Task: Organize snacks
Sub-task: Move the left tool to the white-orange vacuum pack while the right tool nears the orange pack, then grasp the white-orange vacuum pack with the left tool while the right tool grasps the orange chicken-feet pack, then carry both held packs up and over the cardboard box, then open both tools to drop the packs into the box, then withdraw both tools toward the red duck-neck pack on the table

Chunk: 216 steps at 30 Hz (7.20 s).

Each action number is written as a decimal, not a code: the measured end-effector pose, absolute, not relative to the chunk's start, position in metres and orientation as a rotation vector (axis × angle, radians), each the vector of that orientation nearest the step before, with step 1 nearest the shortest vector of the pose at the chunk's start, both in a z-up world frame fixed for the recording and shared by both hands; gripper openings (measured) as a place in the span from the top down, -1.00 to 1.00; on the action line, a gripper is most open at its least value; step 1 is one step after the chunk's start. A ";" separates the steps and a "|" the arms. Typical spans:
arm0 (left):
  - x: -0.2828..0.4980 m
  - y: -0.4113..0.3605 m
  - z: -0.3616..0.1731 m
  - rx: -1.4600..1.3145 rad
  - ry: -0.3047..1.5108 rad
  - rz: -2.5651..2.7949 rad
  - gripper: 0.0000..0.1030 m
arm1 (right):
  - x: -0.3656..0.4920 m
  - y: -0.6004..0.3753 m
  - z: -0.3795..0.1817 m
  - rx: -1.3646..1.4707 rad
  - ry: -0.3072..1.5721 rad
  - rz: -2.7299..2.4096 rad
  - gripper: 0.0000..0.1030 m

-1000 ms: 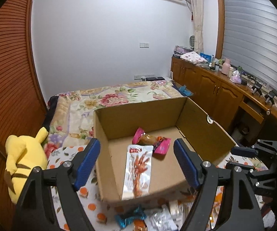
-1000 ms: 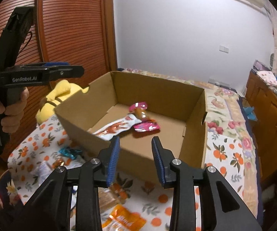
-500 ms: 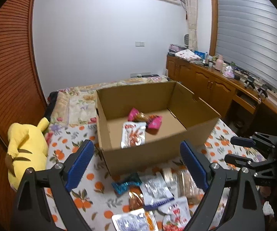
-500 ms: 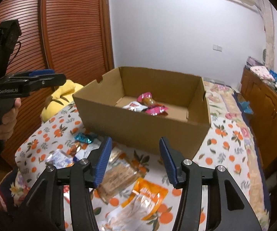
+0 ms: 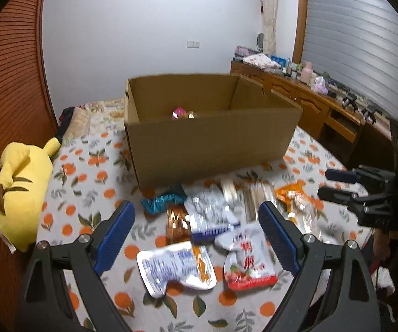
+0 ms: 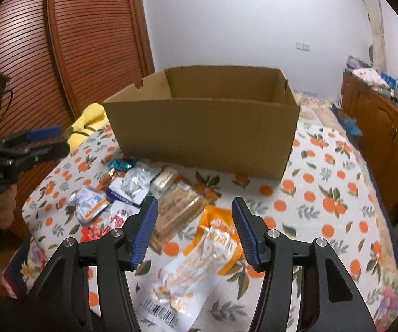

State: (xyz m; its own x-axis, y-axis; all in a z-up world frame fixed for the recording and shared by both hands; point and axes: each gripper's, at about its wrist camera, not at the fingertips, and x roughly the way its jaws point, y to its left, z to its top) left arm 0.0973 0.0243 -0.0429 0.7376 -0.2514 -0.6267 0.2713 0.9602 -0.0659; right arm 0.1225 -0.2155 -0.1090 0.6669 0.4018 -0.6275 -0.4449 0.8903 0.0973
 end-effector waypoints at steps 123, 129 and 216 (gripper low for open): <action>0.086 0.008 -0.035 0.050 0.672 -0.244 -0.59 | 0.138 -0.220 -0.113 -0.124 0.716 0.465 0.36; 0.097 0.002 -0.022 0.070 0.645 -0.245 -0.59 | 0.142 -0.219 -0.096 -0.131 0.678 0.472 0.35; 0.226 -0.020 -0.005 0.094 0.638 -0.234 -0.71 | 0.318 -0.176 -0.056 -0.064 0.625 0.336 0.16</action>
State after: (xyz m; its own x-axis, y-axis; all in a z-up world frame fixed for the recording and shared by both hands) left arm 0.2261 -0.0199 -0.0055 0.7781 -0.1874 -0.5995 0.2452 0.9694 0.0152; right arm 0.3182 -0.1762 -0.0558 0.7589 0.2894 -0.5834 -0.3275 0.9439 0.0422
